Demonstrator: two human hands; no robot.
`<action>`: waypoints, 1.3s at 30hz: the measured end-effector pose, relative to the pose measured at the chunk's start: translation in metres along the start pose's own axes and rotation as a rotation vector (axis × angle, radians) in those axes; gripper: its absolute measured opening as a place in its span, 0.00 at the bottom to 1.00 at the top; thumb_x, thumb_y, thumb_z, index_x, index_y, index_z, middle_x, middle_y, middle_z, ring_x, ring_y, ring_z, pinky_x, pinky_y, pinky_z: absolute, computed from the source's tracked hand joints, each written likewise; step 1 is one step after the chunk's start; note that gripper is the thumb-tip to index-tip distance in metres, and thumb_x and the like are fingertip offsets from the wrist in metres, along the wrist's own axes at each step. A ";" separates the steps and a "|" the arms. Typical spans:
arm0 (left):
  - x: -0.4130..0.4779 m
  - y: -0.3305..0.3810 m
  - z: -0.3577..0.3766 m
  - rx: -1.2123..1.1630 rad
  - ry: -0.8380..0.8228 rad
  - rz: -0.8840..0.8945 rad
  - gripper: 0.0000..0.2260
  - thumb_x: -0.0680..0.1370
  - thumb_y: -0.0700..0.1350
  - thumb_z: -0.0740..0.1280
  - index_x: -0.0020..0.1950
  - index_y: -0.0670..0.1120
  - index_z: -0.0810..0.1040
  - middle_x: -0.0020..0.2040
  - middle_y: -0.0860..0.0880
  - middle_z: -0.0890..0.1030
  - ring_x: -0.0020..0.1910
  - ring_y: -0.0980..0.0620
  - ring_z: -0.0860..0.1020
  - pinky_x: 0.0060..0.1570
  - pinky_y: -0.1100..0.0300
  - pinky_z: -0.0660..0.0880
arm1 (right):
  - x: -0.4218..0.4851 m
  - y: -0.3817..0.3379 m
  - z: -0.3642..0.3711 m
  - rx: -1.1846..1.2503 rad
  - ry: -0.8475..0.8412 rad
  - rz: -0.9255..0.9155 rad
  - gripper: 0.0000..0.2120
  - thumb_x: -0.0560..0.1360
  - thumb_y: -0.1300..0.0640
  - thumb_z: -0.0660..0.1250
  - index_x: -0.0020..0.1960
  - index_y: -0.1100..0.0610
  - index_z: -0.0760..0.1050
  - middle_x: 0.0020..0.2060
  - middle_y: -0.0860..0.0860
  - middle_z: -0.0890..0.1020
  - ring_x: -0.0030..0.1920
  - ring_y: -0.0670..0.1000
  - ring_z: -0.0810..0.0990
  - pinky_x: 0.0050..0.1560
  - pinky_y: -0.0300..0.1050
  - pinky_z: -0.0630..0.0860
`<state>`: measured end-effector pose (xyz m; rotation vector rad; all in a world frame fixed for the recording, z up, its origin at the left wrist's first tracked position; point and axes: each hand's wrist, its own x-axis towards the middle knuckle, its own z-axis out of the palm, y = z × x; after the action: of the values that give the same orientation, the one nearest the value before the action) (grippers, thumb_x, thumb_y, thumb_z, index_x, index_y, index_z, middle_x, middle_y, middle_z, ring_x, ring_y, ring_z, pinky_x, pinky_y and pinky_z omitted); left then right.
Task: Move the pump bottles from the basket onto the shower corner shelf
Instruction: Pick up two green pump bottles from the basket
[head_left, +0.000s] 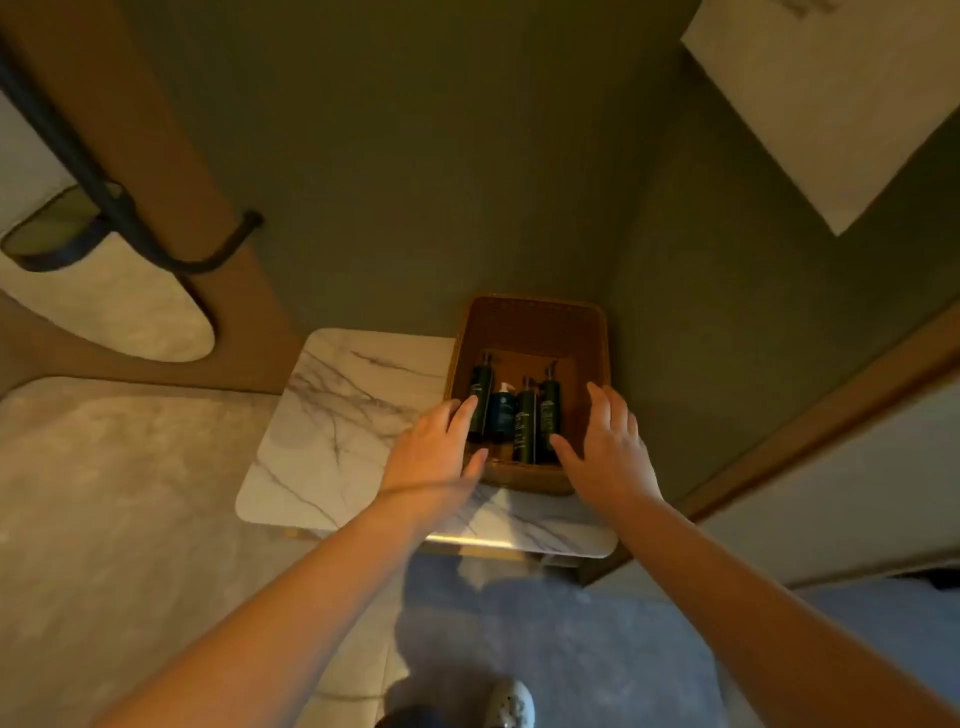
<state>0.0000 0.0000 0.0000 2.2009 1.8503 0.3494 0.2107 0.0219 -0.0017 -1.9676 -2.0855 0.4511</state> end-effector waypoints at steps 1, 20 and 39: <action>0.007 -0.003 0.002 -0.015 -0.016 -0.015 0.28 0.78 0.56 0.58 0.75 0.50 0.54 0.71 0.49 0.64 0.68 0.50 0.64 0.63 0.52 0.68 | 0.009 0.002 0.004 0.016 -0.023 0.016 0.37 0.76 0.41 0.59 0.76 0.56 0.46 0.75 0.56 0.54 0.75 0.56 0.55 0.72 0.52 0.61; 0.188 -0.098 0.089 -0.154 -0.144 -0.028 0.28 0.78 0.52 0.60 0.75 0.47 0.55 0.69 0.47 0.67 0.64 0.49 0.69 0.57 0.56 0.71 | 0.175 0.017 0.104 0.097 -0.132 0.272 0.36 0.77 0.47 0.62 0.76 0.58 0.48 0.74 0.58 0.56 0.72 0.58 0.59 0.70 0.52 0.61; 0.272 -0.127 0.259 -0.299 -0.409 -0.252 0.32 0.78 0.49 0.61 0.77 0.48 0.49 0.75 0.43 0.57 0.73 0.45 0.57 0.69 0.51 0.57 | 0.256 0.112 0.241 0.234 -0.240 0.469 0.34 0.74 0.54 0.67 0.74 0.57 0.54 0.70 0.59 0.63 0.69 0.58 0.64 0.68 0.53 0.65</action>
<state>0.0144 0.2809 -0.2800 1.6701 1.6935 0.1050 0.2061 0.2682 -0.2762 -2.3389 -1.5766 1.0151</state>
